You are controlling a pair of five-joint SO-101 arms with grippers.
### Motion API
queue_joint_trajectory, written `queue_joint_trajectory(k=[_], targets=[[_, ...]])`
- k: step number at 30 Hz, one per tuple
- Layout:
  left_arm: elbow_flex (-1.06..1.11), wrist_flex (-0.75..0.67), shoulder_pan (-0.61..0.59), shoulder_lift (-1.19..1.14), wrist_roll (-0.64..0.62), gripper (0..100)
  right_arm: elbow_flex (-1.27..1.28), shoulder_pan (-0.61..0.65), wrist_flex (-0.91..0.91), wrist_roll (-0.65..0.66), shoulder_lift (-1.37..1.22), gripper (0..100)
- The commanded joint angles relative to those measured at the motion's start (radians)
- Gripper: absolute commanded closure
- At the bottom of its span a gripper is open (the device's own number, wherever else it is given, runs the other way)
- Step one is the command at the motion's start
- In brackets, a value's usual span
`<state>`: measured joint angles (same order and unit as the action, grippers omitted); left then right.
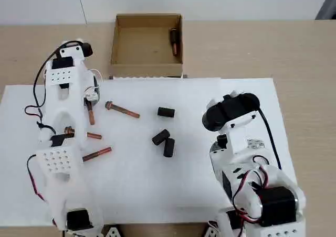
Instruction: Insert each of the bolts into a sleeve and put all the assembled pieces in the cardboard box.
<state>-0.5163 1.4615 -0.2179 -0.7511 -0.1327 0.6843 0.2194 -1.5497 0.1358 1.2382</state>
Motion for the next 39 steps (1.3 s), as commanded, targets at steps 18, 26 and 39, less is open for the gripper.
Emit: queue_joint_trajectory(k=[18,26,39], targets=[[-0.334,0.292,0.267,0.292,-0.106,100,-0.117,-0.051,-0.099,0.006,0.01,99.5],[-0.084,0.287,0.394,0.715,-0.006,100,-0.187,-0.137,-0.139,0.006,0.01,99.5],[0.659,0.003,0.344,1.289,0.009,100,0.143,-0.134,0.084,0.005,0.507,99.5]])
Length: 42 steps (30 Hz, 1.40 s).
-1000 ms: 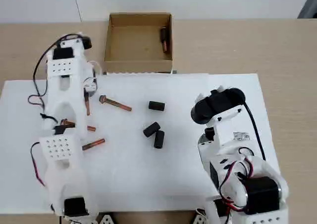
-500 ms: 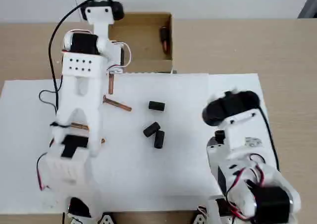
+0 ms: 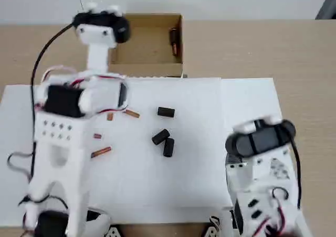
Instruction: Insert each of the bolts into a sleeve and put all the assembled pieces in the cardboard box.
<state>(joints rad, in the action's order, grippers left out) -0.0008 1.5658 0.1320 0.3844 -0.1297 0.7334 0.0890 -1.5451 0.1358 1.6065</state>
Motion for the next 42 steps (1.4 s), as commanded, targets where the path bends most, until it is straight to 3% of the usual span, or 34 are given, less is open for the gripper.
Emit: queue_joint_trajectory(k=[1,12,28,32,39,42], targets=[[0.203,-0.13,-0.005,0.206,0.008,100,0.138,-0.004,0.099,0.005,0.196,99.5],[0.789,-0.477,-0.008,0.749,0.005,100,0.295,0.002,0.197,-0.13,0.177,99.6],[1.228,-0.635,-0.005,1.332,-0.008,100,0.703,0.348,0.671,-0.124,0.177,99.6],[1.307,-0.635,0.0,1.447,-0.13,100,0.786,0.438,0.782,-0.123,0.177,99.6],[1.311,-0.637,0.002,1.433,-0.46,100,0.87,0.579,0.949,-0.121,0.177,99.6],[1.311,-0.637,0.002,1.433,-0.54,99,0.891,0.647,0.993,-0.11,0.177,99.6]])
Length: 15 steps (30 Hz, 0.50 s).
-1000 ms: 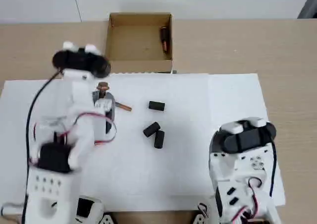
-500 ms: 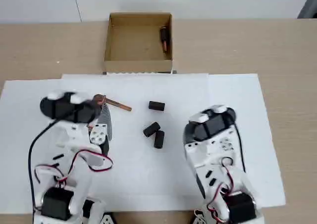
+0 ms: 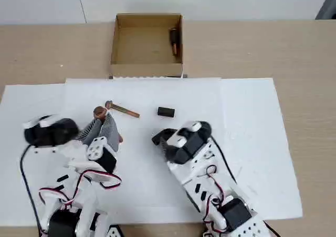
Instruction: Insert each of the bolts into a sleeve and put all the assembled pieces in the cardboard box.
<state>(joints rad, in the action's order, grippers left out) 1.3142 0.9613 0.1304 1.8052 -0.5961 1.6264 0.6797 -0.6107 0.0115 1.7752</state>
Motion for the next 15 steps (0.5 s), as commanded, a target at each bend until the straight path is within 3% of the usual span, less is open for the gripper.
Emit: queue_joint_trajectory(k=[1,15], targets=[[-0.004,-0.032,0.003,0.012,-0.091,99,0.009,0.074,0.064,0.032,0.008,99.6],[0.024,-0.078,0.161,0.012,-0.152,99,0.032,0.203,0.068,0.089,0.008,99.6]])
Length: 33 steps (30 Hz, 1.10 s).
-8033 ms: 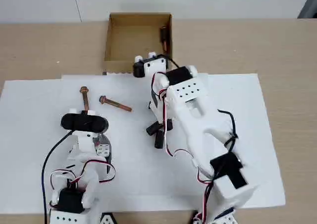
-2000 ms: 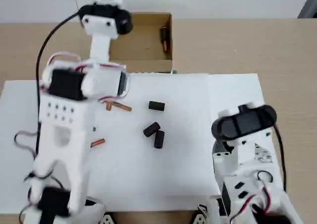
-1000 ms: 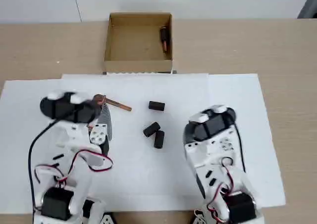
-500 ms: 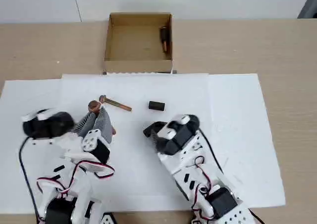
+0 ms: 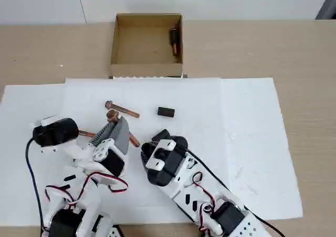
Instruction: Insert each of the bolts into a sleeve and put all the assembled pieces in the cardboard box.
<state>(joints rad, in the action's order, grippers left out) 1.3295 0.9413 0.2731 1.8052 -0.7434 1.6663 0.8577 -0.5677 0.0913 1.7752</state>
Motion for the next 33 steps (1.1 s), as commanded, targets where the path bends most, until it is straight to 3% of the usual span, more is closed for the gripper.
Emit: queue_joint_trajectory(k=[1,5,10,17,27,33], targets=[[0.022,-0.075,0.018,0.012,-0.005,99,-0.009,0.025,0.027,0.009,0.008,99.6],[0.067,-0.137,0.021,0.012,-0.005,99,-0.009,0.024,0.054,0.011,0.008,99.6],[0.071,-0.132,0.083,0.012,-0.005,99,-0.008,0.018,0.059,0.011,0.008,99.6],[0.071,-0.137,0.08,0.012,0.048,99,-0.002,-0.047,0.059,0.011,0.008,99.6],[0.091,-0.138,0.087,0.012,0.06,99,-0.009,-0.045,0.061,0.011,0.008,99.6],[0.137,-0.133,0.176,0.012,0.066,99,-0.009,-0.045,0.061,0.011,0.008,99.6]])
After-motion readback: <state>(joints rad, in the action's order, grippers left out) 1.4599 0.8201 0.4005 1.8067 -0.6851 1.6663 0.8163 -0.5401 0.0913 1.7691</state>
